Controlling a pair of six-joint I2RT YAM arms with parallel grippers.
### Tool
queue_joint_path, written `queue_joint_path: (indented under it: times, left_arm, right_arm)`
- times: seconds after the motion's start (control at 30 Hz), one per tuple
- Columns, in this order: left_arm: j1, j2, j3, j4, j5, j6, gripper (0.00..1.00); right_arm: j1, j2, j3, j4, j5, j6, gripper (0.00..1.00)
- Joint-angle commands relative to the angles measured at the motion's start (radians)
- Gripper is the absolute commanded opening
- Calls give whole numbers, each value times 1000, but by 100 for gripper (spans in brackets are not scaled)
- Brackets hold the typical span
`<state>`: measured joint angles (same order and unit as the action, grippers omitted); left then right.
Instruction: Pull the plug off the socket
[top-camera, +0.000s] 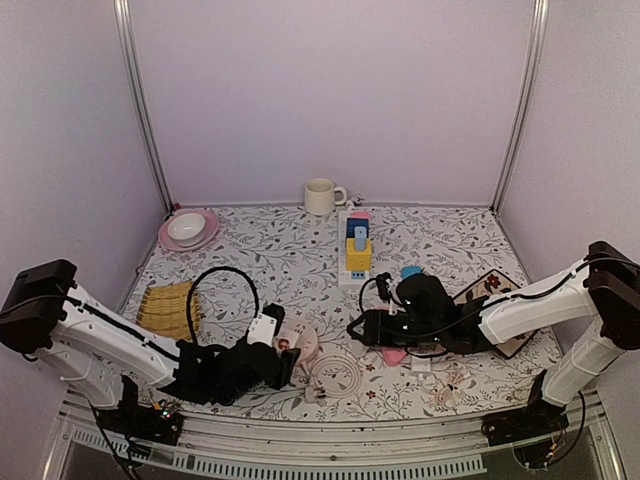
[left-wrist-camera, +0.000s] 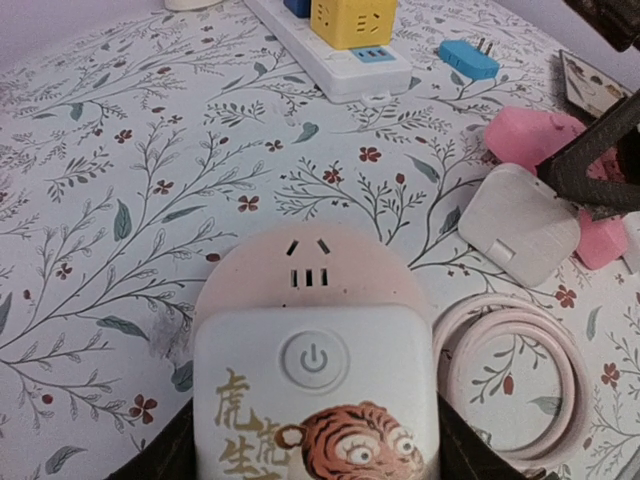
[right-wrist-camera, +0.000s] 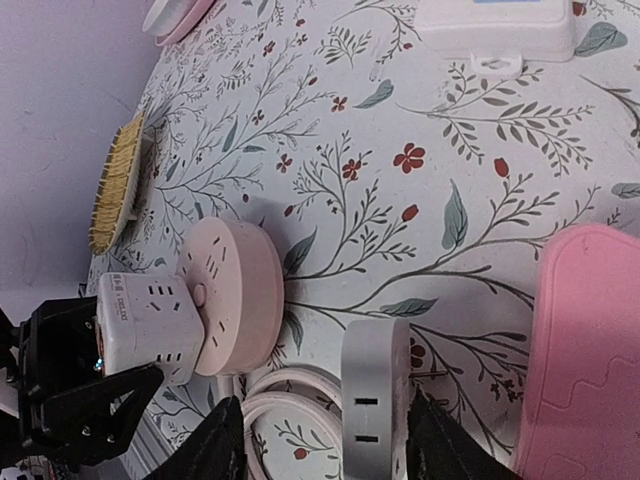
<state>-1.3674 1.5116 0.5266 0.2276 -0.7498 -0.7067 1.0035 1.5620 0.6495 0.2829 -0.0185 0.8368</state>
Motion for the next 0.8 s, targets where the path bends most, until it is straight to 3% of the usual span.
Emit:
queue_joint_path:
  times: [0.0, 0.23, 0.37, 0.53, 0.77]
  left_arm:
    - [5, -61, -31, 64, -7, 29, 41]
    - [-8, -143, -76, 131, 36, 102, 41]
    - [-19, -202, -96, 185, 62, 144, 41]
    - [-28, -275, -111, 228, 93, 189, 41]
    - [-35, -386, -173, 324, 148, 229, 42]
  right_arm:
    - [9, -22, 31, -11, -8, -8, 61]
    - [36, -66, 67, -55, 33, -20, 86]
    - [56, -76, 96, -64, 37, -28, 94]
    - [80, -56, 144, -68, 20, -37, 99]
    - [90, -5, 171, -25, -47, -19, 98]
